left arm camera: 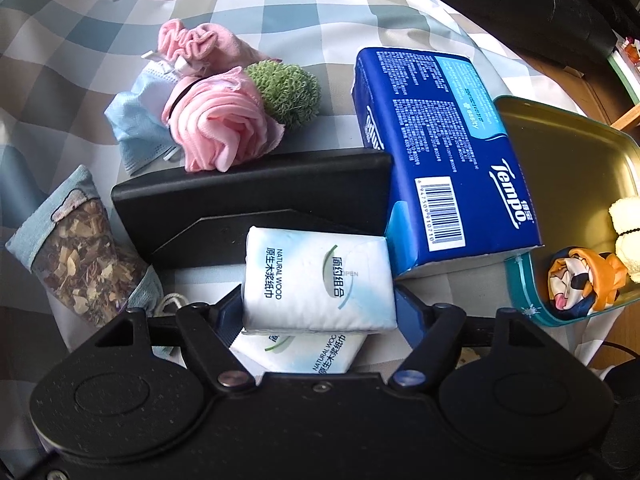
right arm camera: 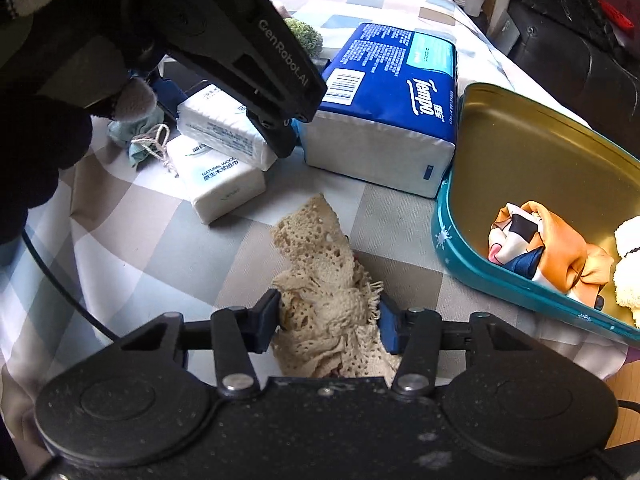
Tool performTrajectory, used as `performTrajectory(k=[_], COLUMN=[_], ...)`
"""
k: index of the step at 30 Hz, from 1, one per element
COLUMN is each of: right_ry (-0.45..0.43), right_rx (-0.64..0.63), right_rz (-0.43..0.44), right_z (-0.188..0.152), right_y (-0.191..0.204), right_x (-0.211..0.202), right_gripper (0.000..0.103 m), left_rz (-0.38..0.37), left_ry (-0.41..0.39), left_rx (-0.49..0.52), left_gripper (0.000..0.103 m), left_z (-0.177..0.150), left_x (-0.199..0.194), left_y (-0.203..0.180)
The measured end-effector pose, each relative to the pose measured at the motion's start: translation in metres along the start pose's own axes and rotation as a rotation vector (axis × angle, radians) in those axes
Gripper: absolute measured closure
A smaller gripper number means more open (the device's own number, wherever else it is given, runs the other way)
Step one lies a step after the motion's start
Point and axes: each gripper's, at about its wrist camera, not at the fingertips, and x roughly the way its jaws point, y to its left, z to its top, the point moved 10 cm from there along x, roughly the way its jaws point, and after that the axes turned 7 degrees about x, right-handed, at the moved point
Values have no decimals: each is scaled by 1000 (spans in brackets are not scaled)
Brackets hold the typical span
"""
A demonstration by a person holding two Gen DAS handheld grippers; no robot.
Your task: Organize soft objects
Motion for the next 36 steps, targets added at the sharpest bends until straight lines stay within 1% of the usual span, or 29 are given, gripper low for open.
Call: performTrajectory(k=[7,12,16,19,23,28,31,36], right_ry=[-61,-106,-140,-160,-185,-235,-278,-332], right_rx=[-29,-24,1,41,99,180,227,308], right_rz=[44,96,114,111,80,4,-57,-147], right_z=[1,5,10,13,19,36,50,78], right_y=[6,9,1,-14,-44,-94,-128,-181], right_x=[-20,-39,-56,-70,-87,-109,-121,-129], right_gripper=[55,56,56,56,56,56,56,56], left_rz=[-15,-21,-33,-36,-23,-31,-52,-90], left_ry=[-15,-31,-49,-68,-106,-136,-158,-195], left_rx=[-68,-102,-104,-101,-80,-31,5,73], left_gripper=[33,33,33,33,33,33,33,33], left_z=[-15,-32,-42,-48,-53,-52,-43,-17], left_x=[-12,-19,-28,-37,-51,-69,-79,-93], left_y=[11,9,3,-2,-13,-35,-53,-89])
